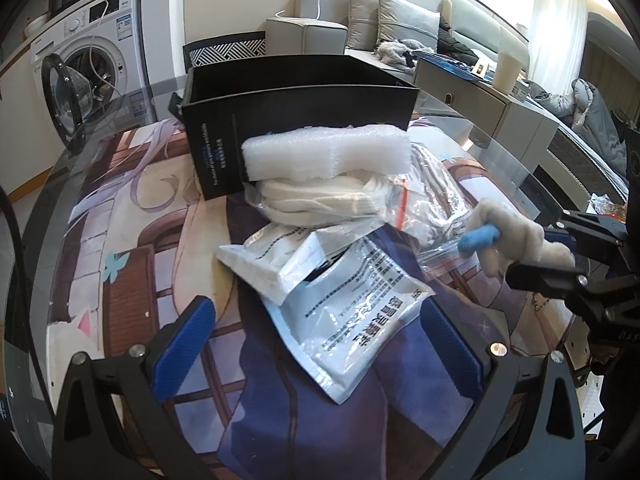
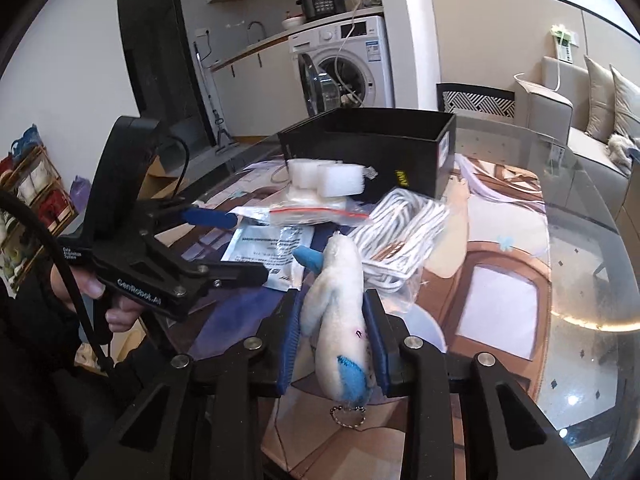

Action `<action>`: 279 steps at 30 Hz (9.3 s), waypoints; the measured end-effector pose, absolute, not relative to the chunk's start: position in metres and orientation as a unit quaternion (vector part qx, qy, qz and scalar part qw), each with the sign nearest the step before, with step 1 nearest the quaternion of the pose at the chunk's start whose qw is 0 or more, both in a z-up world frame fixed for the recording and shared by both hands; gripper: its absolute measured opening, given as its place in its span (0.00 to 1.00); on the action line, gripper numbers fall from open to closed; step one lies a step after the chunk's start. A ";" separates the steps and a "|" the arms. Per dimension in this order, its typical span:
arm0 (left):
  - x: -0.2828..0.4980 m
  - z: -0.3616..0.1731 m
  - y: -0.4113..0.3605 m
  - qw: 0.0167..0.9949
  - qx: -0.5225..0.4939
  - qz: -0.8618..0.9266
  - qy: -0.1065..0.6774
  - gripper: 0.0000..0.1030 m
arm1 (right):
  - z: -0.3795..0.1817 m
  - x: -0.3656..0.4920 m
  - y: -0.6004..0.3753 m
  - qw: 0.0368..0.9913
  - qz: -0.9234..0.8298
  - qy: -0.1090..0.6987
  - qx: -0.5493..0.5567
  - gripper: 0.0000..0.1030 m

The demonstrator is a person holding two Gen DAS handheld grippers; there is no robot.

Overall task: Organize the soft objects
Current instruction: 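Lift the white plush toy off the table with the right gripper, then grasp the white printed packet with the left gripper while the right gripper holds the plush toy raised, then carry the plush toy and white packet over the black box and lower them, then open both grippers to drop the plush toy and packet into the box, then move the right gripper onto the zip bag of white rope and close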

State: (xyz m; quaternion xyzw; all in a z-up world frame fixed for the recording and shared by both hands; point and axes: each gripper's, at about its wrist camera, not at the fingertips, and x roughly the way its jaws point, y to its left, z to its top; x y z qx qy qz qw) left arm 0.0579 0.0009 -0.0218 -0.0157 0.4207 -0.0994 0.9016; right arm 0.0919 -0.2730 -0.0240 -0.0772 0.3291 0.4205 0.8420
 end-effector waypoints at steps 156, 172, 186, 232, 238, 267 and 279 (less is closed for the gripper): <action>0.138 0.083 0.047 0.948 -0.044 -0.118 0.292 0.08 | 0.093 0.191 -0.233 0.884 0.383 0.268 -0.014 0.31; 0.176 0.063 0.050 0.945 -0.021 -0.085 0.314 0.08 | 0.071 0.234 -0.186 0.872 0.384 0.299 -0.043 0.30; 0.195 0.047 0.047 0.940 -0.010 -0.085 0.331 0.08 | 0.052 0.256 -0.162 0.878 0.357 0.310 -0.075 0.30; 0.128 0.056 0.061 0.952 -0.040 -0.039 0.302 1.00 | 0.056 0.196 -0.236 0.906 0.312 0.282 -0.045 1.00; 0.106 0.054 0.063 0.955 -0.045 -0.021 0.291 1.00 | 0.048 0.176 -0.242 0.906 0.311 0.282 -0.050 1.00; 0.073 0.003 0.056 0.943 -0.043 -0.013 0.328 1.00 | -0.001 0.181 -0.247 0.881 0.278 0.376 -0.071 1.00; 0.077 -0.007 0.058 0.935 -0.053 -0.027 0.349 1.00 | -0.019 0.189 -0.242 0.868 0.281 0.405 -0.063 1.00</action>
